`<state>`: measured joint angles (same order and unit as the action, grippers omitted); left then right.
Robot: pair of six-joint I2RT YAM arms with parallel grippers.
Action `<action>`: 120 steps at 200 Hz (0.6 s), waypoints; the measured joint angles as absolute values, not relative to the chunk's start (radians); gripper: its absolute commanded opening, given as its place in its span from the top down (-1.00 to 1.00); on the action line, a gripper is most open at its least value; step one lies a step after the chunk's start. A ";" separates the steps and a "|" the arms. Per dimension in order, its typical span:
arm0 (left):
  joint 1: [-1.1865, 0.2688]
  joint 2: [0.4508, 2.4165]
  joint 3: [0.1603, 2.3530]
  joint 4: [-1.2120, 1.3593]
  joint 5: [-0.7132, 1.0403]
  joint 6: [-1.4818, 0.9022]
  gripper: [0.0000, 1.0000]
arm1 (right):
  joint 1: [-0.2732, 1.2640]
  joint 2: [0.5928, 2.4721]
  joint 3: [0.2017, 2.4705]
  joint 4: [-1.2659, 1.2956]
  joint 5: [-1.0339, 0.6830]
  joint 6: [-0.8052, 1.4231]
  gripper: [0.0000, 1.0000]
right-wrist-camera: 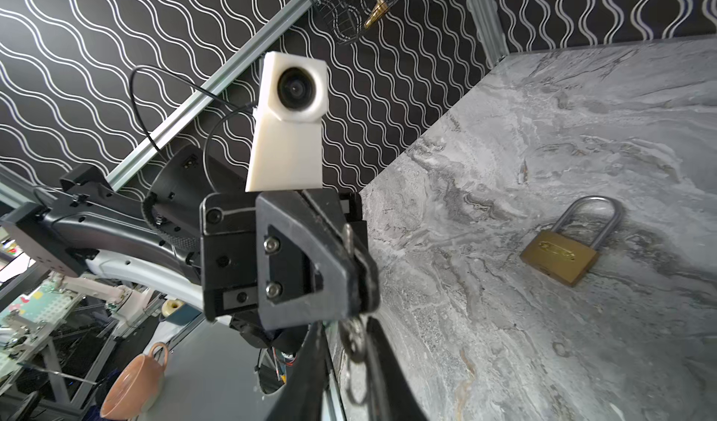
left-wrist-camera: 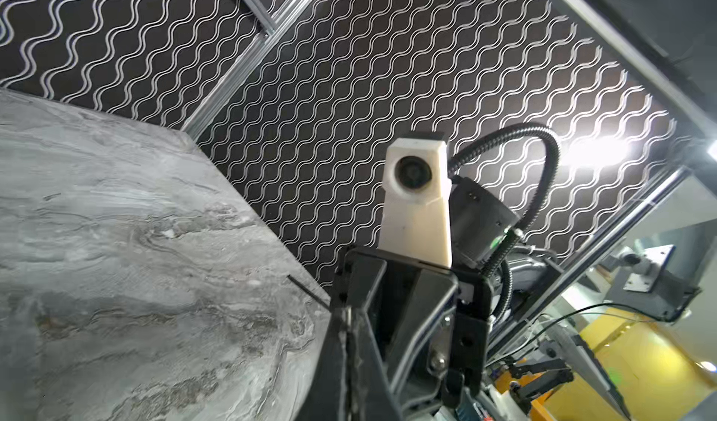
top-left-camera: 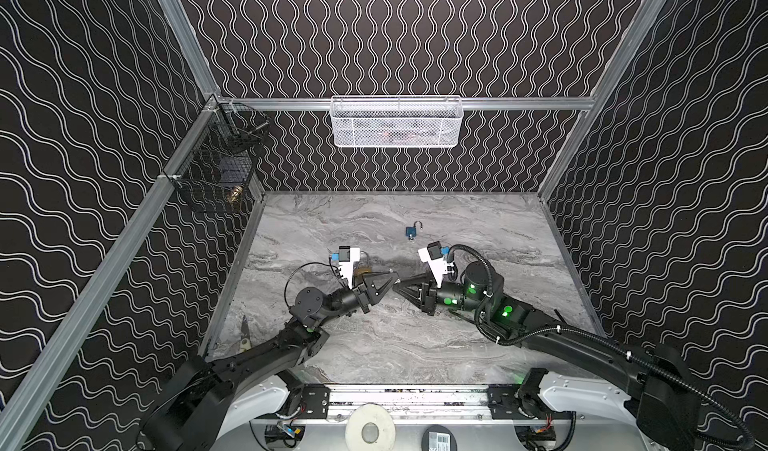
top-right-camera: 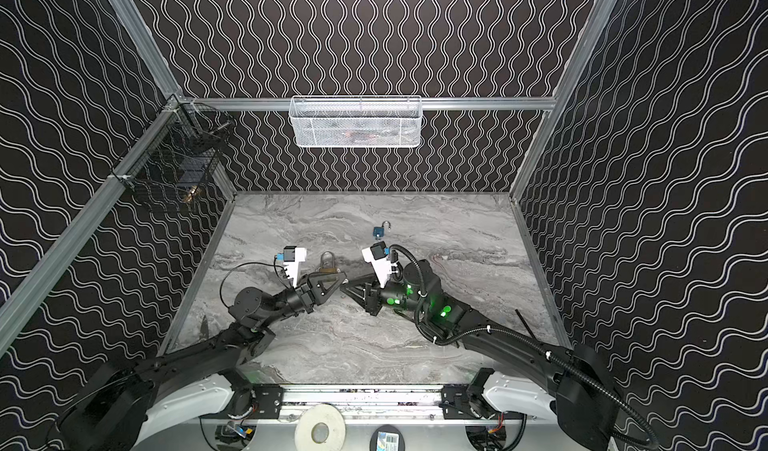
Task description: Unlock with the key
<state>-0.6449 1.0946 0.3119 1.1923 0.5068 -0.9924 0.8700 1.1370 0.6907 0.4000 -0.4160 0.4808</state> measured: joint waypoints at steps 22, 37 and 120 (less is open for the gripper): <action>-0.641 1.129 0.312 1.265 0.523 -1.025 1.00 | 0.869 1.132 0.693 0.400 -0.416 0.480 0.74; -0.640 1.141 0.313 1.292 0.536 -1.046 1.00 | 0.865 1.126 0.693 0.399 -0.421 0.481 0.75; -0.638 1.150 0.327 1.308 0.577 -1.067 1.00 | 0.847 1.121 0.700 0.398 -0.463 0.481 0.74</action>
